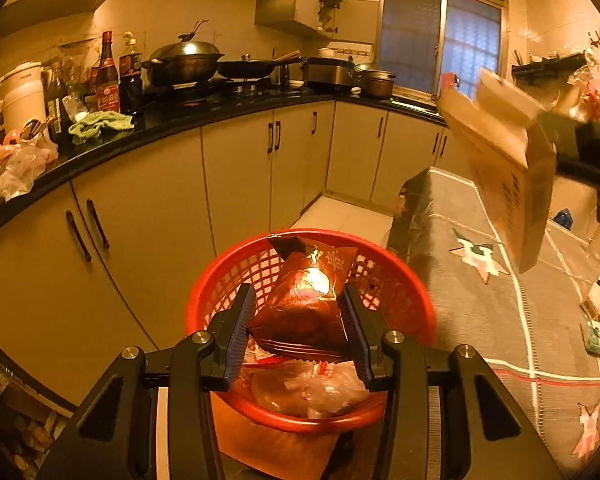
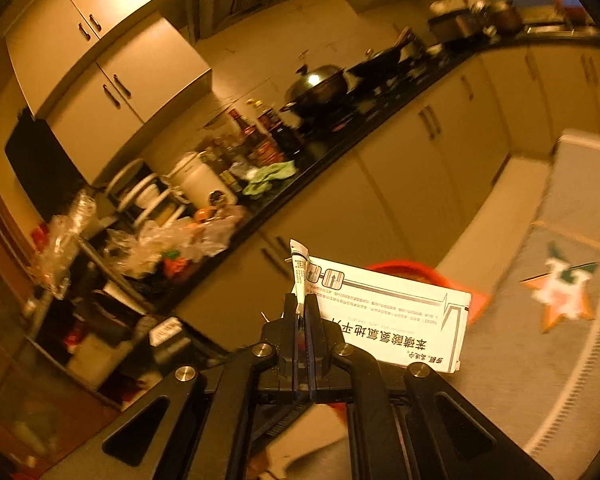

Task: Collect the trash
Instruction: 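Carry the snack bag and wet-wipe pack over the red basket with both tools, then open the left tool to drop the snack bag while the right tool drops the wet-wipe pack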

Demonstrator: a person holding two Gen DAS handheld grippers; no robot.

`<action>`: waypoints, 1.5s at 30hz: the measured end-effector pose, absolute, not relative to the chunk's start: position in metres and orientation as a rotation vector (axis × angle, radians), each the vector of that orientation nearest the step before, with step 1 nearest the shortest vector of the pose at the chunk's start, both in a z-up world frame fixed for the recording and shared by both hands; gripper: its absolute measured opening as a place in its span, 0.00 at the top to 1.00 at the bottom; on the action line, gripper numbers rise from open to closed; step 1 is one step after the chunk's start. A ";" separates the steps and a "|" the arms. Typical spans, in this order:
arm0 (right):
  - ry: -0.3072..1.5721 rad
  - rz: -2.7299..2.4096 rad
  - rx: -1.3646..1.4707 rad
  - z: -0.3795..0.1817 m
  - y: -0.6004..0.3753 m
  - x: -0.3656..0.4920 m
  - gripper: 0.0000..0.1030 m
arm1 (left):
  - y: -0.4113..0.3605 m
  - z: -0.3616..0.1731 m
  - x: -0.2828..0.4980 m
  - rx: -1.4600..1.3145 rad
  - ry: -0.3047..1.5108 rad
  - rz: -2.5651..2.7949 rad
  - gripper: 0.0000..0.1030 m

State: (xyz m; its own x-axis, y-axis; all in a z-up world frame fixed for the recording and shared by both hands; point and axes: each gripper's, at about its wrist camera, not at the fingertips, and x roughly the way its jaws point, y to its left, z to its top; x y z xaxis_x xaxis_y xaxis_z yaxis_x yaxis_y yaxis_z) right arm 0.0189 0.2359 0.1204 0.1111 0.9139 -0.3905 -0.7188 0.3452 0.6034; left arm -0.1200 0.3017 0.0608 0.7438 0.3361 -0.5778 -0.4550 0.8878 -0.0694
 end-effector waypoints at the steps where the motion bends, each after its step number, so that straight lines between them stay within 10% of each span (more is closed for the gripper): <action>1: 0.817 1.239 0.307 0.119 0.243 0.020 0.96 | 0.305 0.059 -0.120 -0.219 0.592 0.439 0.59; 21: 1.011 1.300 0.550 0.065 0.286 0.067 0.93 | 0.332 0.037 -0.103 -0.263 0.631 0.469 0.58; 26: 1.032 1.237 0.553 0.055 0.281 0.079 0.91 | 0.330 0.037 -0.100 -0.264 0.625 0.469 0.42; 31: 1.008 1.222 0.534 0.061 0.274 0.080 0.67 | 0.328 0.040 -0.100 -0.265 0.617 0.470 0.40; 45: 1.027 1.062 0.360 0.057 0.274 0.072 0.51 | 0.322 0.051 -0.116 -0.257 0.598 0.475 0.39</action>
